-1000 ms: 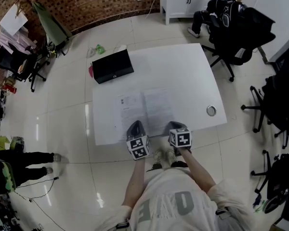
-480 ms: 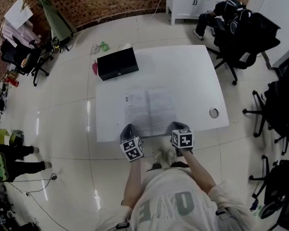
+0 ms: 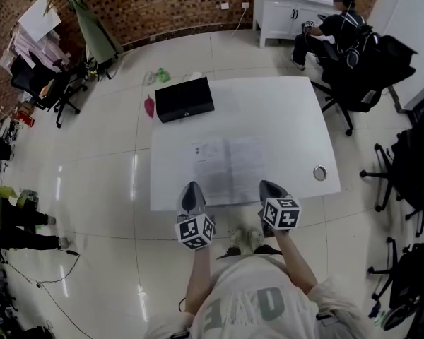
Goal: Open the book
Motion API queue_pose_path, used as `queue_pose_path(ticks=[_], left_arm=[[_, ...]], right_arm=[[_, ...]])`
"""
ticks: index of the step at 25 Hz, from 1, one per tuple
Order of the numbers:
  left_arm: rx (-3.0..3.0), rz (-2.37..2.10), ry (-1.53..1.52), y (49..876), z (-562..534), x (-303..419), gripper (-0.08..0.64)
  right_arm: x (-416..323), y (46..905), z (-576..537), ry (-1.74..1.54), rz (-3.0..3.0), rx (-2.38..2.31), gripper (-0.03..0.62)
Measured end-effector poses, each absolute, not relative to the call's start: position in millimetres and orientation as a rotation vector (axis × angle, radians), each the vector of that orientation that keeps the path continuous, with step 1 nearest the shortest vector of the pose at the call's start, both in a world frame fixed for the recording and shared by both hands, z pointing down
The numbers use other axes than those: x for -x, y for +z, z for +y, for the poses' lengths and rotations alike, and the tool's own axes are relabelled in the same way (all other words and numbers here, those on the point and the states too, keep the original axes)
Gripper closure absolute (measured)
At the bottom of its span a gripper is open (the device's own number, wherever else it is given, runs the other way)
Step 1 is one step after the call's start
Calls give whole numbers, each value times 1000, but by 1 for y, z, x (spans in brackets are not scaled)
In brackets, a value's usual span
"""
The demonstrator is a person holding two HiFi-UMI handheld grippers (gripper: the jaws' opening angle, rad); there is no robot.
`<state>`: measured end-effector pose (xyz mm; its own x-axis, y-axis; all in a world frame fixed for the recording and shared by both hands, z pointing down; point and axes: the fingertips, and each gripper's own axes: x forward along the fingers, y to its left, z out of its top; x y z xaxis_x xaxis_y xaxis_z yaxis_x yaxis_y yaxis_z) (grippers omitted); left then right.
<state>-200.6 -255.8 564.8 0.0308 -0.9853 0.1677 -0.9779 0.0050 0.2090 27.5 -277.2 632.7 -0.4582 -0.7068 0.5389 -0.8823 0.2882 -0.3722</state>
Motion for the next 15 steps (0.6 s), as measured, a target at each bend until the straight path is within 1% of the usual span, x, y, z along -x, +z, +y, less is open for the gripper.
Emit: queue_pose_path(ticks=[3,6,11,15], left_arm=[[-2169,-1972,-96,535,-252,186,545],[-2281,-1884,-86,524,-247,172,545],[-2306,-1898,-146,506,-232,188,543],[-2295,-1933,-152,496,-206,187,544]], right_arm=[[-22,592,-275,876,-2371,-1502,589],[-20,566,-262,870,-2425,-1580,589],[-11,537,-245,864,-2531,-1631,589],[-31,507,-227,805,-2576,-1702,589]])
